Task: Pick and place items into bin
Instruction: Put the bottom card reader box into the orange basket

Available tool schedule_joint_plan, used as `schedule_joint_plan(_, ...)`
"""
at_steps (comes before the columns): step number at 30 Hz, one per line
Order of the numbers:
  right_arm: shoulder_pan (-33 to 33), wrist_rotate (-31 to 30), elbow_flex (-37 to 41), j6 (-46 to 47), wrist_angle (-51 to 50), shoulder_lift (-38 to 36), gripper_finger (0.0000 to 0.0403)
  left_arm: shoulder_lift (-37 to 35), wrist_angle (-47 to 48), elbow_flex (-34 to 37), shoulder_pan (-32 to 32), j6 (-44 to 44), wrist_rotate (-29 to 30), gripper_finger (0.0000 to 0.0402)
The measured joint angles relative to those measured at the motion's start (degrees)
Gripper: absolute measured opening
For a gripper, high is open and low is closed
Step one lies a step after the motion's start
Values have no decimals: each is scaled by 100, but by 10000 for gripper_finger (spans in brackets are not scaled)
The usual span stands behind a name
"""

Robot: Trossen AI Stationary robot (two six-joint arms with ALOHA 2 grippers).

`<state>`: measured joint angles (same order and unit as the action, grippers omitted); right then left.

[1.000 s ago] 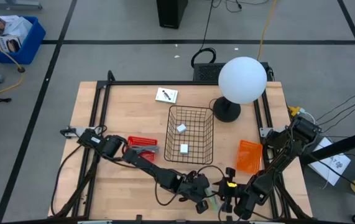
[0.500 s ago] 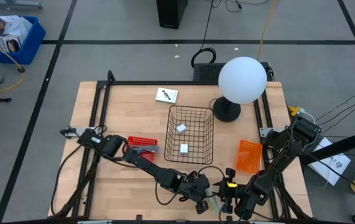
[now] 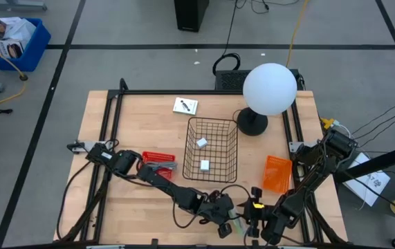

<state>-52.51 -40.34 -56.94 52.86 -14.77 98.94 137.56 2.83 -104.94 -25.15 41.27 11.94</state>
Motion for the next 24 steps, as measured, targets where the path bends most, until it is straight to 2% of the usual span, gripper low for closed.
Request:
schedule_joint_plan(11,-7,13,8,-305,253,-8,135,12,-245,10,58,-65,-104,35)
schedule_joint_plan(24,-4,-19,8,-251,34,-74,119,12,-196,10,94,-191,-30,35)
